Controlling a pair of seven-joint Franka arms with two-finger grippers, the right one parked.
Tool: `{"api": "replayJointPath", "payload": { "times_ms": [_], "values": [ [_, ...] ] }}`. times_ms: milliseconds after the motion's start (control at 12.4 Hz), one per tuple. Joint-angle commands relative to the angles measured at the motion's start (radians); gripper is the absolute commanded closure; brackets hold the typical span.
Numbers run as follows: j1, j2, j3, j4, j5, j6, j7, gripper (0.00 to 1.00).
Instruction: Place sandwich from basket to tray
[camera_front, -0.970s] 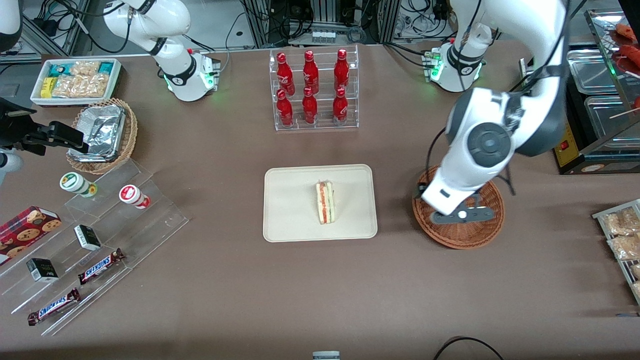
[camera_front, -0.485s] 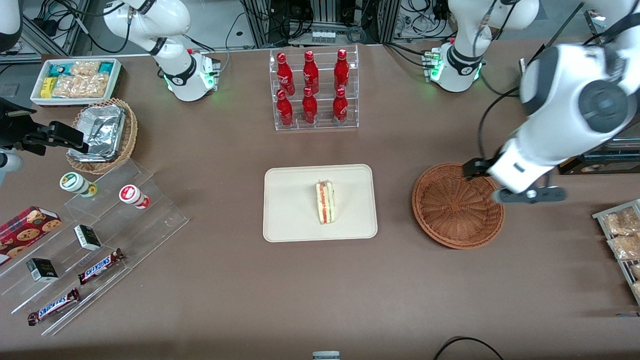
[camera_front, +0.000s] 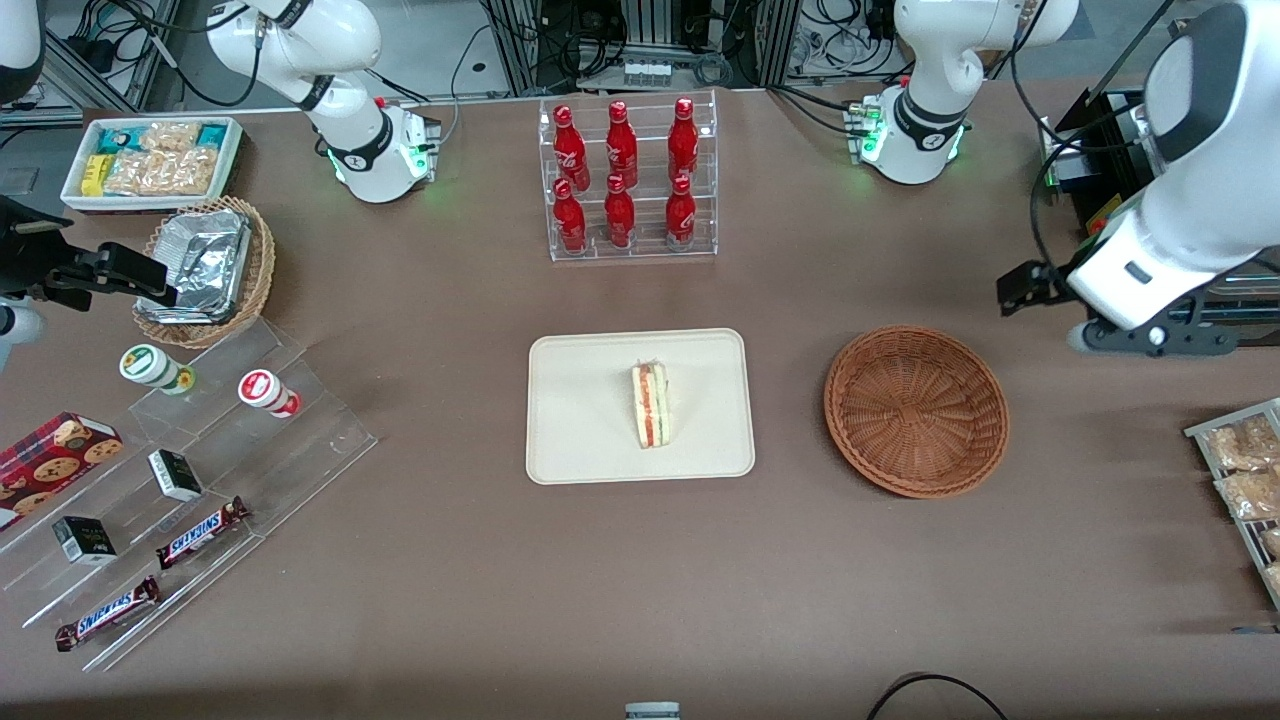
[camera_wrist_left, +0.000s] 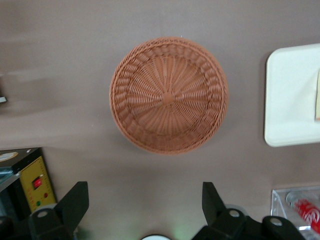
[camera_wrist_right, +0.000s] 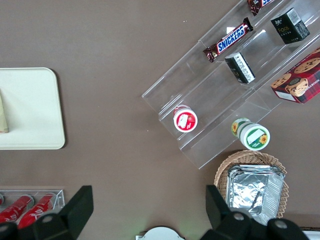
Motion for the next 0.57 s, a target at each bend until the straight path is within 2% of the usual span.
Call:
{"api": "replayJointPath", "payload": {
  "times_ms": [0,485],
  "values": [
    [0.130,-0.053,-0.113,-0.007,0.011,-0.038,0.061,0.00],
    [0.165,-0.068,-0.104,0.026,0.014,-0.020,0.117,0.00]
  ]
}}
